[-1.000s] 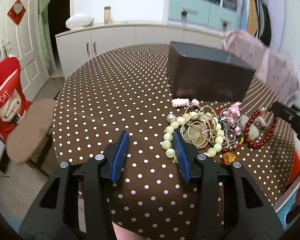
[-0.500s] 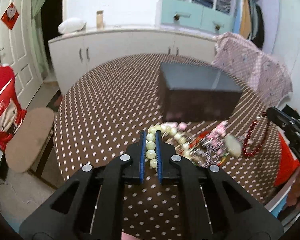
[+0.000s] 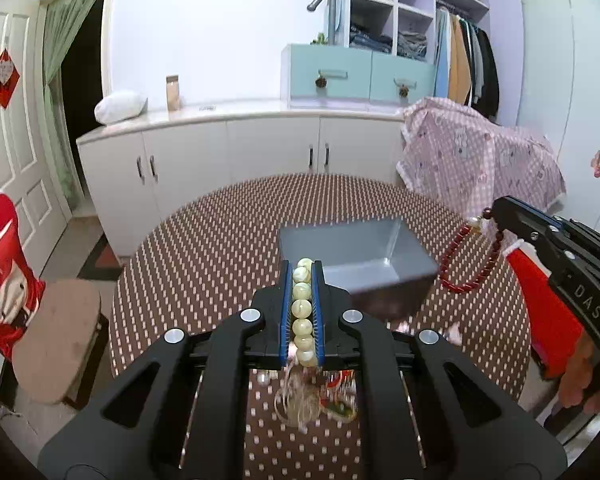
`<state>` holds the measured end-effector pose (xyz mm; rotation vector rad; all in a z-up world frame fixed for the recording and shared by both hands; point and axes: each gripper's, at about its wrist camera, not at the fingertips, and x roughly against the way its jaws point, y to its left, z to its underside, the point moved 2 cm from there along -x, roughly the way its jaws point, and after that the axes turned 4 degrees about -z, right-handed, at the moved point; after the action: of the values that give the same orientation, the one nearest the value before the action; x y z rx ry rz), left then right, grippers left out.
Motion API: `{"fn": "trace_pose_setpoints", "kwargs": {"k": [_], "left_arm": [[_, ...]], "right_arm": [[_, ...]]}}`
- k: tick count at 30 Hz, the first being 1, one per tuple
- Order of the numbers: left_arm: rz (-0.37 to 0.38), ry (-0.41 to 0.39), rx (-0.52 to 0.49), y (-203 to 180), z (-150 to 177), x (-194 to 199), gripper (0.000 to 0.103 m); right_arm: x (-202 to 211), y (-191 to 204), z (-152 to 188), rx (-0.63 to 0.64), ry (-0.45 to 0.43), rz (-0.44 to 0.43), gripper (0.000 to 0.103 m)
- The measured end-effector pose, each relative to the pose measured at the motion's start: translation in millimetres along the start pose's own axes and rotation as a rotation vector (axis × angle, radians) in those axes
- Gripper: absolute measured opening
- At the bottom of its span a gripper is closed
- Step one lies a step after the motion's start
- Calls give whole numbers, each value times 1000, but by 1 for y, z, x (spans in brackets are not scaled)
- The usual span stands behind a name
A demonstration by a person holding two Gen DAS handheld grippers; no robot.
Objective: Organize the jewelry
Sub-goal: 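Carry pearl bracelet into box with left gripper while right carries red beads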
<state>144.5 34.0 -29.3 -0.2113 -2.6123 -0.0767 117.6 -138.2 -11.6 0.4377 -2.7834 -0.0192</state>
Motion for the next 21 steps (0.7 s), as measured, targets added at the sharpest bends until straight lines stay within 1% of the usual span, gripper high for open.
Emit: {"fn": "trace_pose_setpoints", "kwargs": {"k": [3, 5, 9, 17, 21], "left_arm": [[-12, 1, 10, 1, -13, -7, 10], [9, 0, 22, 1, -19, -12, 10], [16, -2, 26, -1, -26, -23, 10], [40, 42, 31, -2, -26, -54, 10], [75, 59, 19, -5, -23, -63, 10]], "right_arm": [[-10, 0, -12, -3, -8, -14, 6], [-16, 0, -16, -3, -7, -17, 6], [-32, 1, -19, -1, 15, -34, 6], [-60, -4, -10, -17, 82, -37, 6], [-71, -7, -3, -25, 125, -40, 6]]}}
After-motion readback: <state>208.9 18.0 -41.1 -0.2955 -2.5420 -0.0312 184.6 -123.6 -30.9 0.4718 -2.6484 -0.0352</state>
